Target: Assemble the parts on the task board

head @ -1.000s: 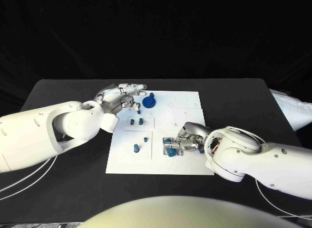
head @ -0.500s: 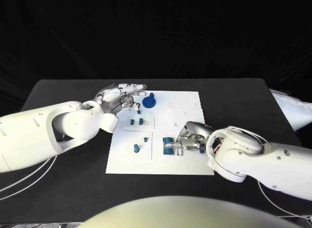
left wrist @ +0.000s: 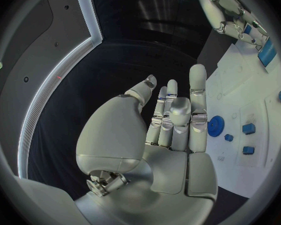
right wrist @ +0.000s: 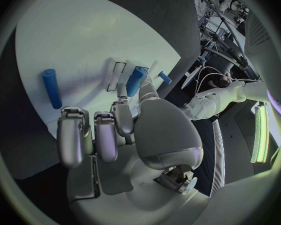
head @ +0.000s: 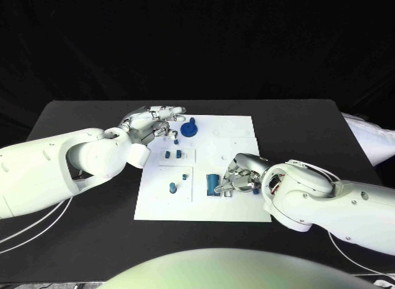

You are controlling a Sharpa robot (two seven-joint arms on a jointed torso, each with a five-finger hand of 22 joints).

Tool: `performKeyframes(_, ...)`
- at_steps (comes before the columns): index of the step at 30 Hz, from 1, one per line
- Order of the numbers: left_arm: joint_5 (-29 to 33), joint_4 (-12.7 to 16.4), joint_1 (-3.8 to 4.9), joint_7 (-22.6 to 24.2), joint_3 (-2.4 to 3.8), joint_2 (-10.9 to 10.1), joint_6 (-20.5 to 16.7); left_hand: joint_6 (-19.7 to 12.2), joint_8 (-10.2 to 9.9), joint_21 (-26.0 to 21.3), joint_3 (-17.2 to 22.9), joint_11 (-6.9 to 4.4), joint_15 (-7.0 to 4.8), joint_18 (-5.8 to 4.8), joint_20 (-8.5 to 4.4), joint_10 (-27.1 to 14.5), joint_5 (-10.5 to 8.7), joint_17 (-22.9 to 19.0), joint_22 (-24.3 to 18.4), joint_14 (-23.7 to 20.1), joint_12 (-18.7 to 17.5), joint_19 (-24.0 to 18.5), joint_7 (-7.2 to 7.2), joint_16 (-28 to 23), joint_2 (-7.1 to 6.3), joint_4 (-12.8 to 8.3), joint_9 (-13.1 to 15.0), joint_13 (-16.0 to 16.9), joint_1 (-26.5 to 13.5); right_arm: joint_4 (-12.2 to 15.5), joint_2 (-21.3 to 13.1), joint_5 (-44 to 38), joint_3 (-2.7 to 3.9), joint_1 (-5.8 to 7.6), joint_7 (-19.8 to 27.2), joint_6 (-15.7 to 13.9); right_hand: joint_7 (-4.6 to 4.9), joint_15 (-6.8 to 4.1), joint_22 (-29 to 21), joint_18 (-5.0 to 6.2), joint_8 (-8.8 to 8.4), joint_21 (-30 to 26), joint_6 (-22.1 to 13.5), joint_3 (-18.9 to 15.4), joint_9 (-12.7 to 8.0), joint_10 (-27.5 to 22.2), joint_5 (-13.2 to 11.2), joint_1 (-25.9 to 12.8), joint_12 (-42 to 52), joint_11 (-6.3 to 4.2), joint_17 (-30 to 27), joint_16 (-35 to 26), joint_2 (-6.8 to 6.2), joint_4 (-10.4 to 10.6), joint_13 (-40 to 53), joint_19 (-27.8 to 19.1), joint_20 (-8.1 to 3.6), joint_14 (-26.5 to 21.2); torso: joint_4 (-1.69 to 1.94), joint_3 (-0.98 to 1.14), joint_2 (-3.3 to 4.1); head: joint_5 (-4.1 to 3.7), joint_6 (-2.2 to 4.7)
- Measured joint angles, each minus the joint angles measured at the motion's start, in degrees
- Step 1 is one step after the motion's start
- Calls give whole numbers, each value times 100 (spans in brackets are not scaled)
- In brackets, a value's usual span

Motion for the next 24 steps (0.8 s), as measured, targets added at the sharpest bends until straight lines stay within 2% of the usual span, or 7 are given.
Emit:
performKeyframes(5,0,-15,0,-1,0,-1,0,0,0,0,0,0,0,-1,0,0,0,-4,0,0,21,0,0,0,0,0,0,5,0,86,-177,-18,1,9,8,-121,0,1,0,0,0,0,0,0,5,0,85,-11,-7,0,2,0,23,0,0,0,0,1,-18,0,-3,-7,0)
performKeyframes(10,0,-45,0,-1,0,16,0,0,0,0,0,0,0,0,0,0,0,-4,0,0,21,0,0,0,0,0,1,5,0,91,-130,-14,2,10,15,-181,0,2,-1,0,0,0,0,0,12,0,116,-25,-13,0,1,0,38,0,0,0,0,2,-41,0,-9,-15,0)
performKeyframes(24,-1,-70,0,-3,0,53,5,0,0,0,0,0,0,0,0,0,0,-4,1,0,21,0,0,0,0,0,1,9,0,92,-108,5,-2,-45,26,-216,-1,-8,-1,0,0,0,0,-1,25,0,161,-48,-62,0,0,0,61,1,0,0,0,-9,-30,3,-12,-9,0)
